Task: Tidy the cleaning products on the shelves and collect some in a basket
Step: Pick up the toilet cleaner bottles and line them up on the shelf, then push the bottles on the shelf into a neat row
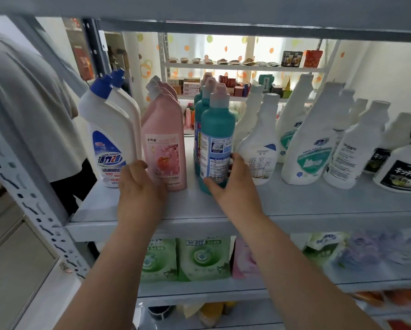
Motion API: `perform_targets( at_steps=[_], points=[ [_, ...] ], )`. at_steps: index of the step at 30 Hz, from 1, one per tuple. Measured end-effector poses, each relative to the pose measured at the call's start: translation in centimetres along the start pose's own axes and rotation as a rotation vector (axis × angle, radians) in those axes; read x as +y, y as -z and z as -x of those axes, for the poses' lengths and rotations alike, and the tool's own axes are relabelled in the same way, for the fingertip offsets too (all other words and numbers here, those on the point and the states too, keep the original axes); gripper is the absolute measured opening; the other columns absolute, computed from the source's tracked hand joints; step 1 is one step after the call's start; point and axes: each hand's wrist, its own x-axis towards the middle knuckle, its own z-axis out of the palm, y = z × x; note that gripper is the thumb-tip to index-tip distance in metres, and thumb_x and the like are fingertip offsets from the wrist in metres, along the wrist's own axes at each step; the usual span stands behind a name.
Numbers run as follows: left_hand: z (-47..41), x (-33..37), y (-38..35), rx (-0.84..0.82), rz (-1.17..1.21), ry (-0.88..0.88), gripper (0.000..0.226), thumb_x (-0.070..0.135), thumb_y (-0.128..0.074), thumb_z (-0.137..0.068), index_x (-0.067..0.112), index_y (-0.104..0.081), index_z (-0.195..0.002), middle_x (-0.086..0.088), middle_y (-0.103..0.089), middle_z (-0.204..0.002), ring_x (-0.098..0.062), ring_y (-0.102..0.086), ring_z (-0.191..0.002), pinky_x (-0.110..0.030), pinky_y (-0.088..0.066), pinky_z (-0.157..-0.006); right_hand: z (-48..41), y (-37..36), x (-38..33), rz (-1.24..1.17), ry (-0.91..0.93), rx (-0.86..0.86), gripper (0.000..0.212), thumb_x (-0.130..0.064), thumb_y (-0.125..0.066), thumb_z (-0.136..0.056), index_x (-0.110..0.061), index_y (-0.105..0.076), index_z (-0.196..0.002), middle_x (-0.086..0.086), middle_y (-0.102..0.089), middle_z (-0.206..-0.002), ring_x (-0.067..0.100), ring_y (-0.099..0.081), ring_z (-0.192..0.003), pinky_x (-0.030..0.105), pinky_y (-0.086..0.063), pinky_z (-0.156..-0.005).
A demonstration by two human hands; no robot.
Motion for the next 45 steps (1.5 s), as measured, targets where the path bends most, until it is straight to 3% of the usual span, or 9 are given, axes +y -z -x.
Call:
perform_targets(
  at_steps=[4, 12, 19, 23, 28, 34, 38, 42, 45],
  points=[
    [2.9, 1.0, 0.3, -0.167, -0.204, -0.311, 0.041, 0.037, -0.050, -0.088, 0.009, -0.068, -0.112, -0.015, -0.063, -0.104, -0.038, -0.056, -0.095, -0.049, -0.054, -0.078, 0.0, -0.4, 0.3, -0.066, 0.003, 0.017, 0.070, -0.041, -0.079, -0.087, -0.021, -0.038, -0.139, 0.001, -0.059, -0.137, 0.016, -0.060, -0.116, 0.032, -0.052, -0.090],
    [4.4, 1.2, 0.2, -0.265, -0.255, -0.310, 0.050, 0.041, -0.036, -0.092, 0.019, -0.078, -0.111, -0.007, -0.071, -0.105, -0.036, -0.061, -0.096, -0.044, -0.054, -0.081, 0.6, 0.0, 0.6, -0.203, 0.008, 0.012, 0.068, -0.037, -0.083, -0.081, -0.033, -0.034, -0.128, -0.020, -0.059, -0.108, 0.001, -0.064, -0.095, 0.033, -0.059, -0.086],
    [4.3, 1.8, 0.3, -0.344, -0.212, -0.193, 0.034, 0.034, -0.049, -0.099, 0.023, -0.070, -0.124, -0.004, -0.067, -0.124, -0.030, -0.056, -0.114, -0.041, -0.047, -0.097, 5.7, 4.8, -0.3, -0.487, 0.012, -0.152, 0.081, -0.038, -0.077, -0.072, -0.082, -0.028, -0.120, -0.039, -0.063, -0.109, -0.008, -0.068, -0.097, 0.007, -0.053, -0.071],
    [7.4, 5.8, 1.2, -0.464, 0.557, 0.087, 0.030, 0.043, -0.045, -0.099, 0.042, -0.069, -0.117, 0.015, -0.073, -0.116, -0.007, -0.067, -0.109, -0.032, -0.053, -0.093, 9.5, 8.8, 1.2, -0.688, -0.020, -0.337, 0.074, -0.030, -0.072, -0.074, -0.062, -0.046, -0.135, -0.019, -0.070, -0.123, 0.007, -0.070, -0.114, 0.028, -0.060, -0.089],
    [13.6, 12.4, -0.6, -0.693, 1.257, 0.463, 0.039, 0.029, -0.038, -0.102, 0.017, -0.066, -0.126, -0.008, -0.076, -0.118, -0.025, -0.072, -0.110, -0.031, -0.062, -0.083, 13.7, 11.5, 4.8, -1.119, -0.221, -0.598, 0.067, -0.021, -0.063, -0.061, -0.034, -0.071, -0.126, 0.005, -0.075, -0.124, 0.025, -0.070, -0.116, 0.037, -0.059, -0.091],
    [20.7, 15.2, -2.7, -0.522, 1.306, 0.631, 0.043, 0.026, -0.058, -0.082, 0.015, -0.063, -0.123, -0.020, -0.071, -0.114, -0.037, -0.066, -0.101, -0.062, -0.051, -0.093, 18.2, 12.8, 8.1, -1.402, -0.575, -0.518, 0.058, -0.017, -0.052, -0.083, -0.006, -0.058, -0.140, 0.023, -0.070, -0.124, 0.034, -0.069, -0.106, 0.050, -0.058, -0.092],
    [24.8, 16.0, -2.5, -0.518, 1.191, 0.594, 0.019, 0.032, -0.073, -0.081, 0.033, -0.067, -0.099, -0.007, -0.073, -0.099, -0.023, -0.070, -0.075, -0.036, -0.055, -0.059, 20.9, 14.4, 10.1, -1.445, -0.761, -0.694, 0.063, -0.043, -0.063, -0.077, -0.010, -0.071, -0.130, 0.017, -0.073, -0.106, 0.033, -0.070, -0.079, 0.041, -0.062, -0.063],
    [26.8, 16.3, -1.8, -0.564, 1.049, 0.614, 0.033, 0.045, -0.074, -0.083, 0.035, -0.063, -0.113, -0.005, -0.073, -0.101, -0.022, -0.069, -0.070, -0.030, -0.046, -0.045, 22.9, 14.4, 11.2, -1.405, -0.808, -0.686, 0.065, -0.041, -0.055, -0.088, -0.005, -0.058, -0.143, 0.023, -0.068, -0.113, 0.037, -0.069, -0.086, 0.042, -0.060, -0.066],
    [27.3, 15.8, -1.4, -0.513, 0.942, 0.649, 0.026, 0.029, -0.059, -0.103, 0.025, -0.062, -0.129, -0.009, -0.073, -0.113, -0.030, -0.072, -0.095, -0.039, -0.063, -0.077, 24.3, 13.8, 11.6, -1.276, -0.710, -0.549, 0.051, -0.035, -0.056, -0.097, -0.017, -0.052, -0.144, 0.016, -0.069, -0.129, 0.033, -0.069, -0.112, 0.046, -0.059, -0.084]
  ],
)
